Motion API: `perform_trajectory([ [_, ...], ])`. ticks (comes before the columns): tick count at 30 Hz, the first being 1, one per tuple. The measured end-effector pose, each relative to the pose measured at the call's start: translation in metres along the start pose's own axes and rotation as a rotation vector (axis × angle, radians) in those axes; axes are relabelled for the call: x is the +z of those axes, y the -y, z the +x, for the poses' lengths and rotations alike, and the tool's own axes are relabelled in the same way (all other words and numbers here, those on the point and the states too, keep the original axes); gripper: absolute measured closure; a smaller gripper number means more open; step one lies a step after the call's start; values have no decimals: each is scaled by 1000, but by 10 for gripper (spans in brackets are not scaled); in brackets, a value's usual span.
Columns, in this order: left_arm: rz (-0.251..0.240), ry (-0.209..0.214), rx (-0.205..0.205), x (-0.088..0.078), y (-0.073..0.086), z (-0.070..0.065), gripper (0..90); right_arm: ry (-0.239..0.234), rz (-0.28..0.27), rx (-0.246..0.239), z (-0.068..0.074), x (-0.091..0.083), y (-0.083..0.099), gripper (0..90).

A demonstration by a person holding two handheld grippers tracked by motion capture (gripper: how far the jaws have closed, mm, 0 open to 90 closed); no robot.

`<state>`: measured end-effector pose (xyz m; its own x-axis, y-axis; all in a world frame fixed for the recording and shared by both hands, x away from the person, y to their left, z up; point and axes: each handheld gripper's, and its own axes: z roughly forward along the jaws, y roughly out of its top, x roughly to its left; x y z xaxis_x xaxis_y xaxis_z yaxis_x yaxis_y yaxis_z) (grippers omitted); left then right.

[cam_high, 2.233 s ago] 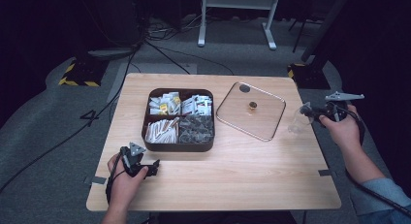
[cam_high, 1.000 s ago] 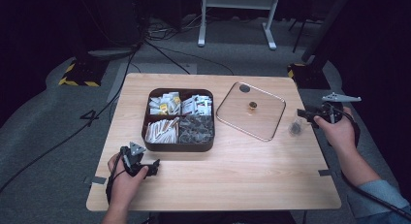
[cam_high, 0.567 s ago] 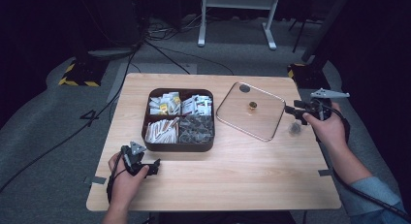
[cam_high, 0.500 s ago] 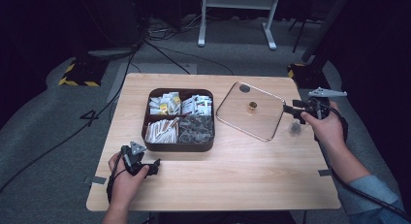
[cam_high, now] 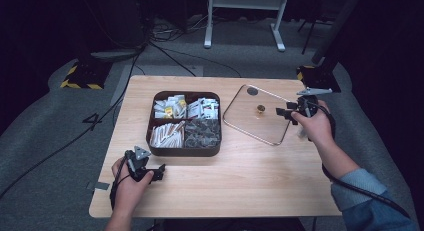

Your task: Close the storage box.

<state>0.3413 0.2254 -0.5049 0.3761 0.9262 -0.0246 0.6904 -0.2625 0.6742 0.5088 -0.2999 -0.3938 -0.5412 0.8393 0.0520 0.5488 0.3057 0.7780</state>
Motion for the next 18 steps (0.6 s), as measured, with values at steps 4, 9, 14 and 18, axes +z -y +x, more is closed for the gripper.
perform_trajectory([
  [4, 2, 4, -1, 1, -1, 0, 47, -3, -1, 37, 0, 18, -3, 379],
  [9, 3, 4, 0, 1, -1, 0, 46, 3, 36, 65, -1, 38, -1, 368],
  [14, 2, 4, 0, 1, -1, 0, 47, 26, 38, 57, -2, 55, 3, 336],
  [18, 3, 4, 3, 0, 0, 0, 48, -20, 47, 89, -3, 67, 7, 294],
])
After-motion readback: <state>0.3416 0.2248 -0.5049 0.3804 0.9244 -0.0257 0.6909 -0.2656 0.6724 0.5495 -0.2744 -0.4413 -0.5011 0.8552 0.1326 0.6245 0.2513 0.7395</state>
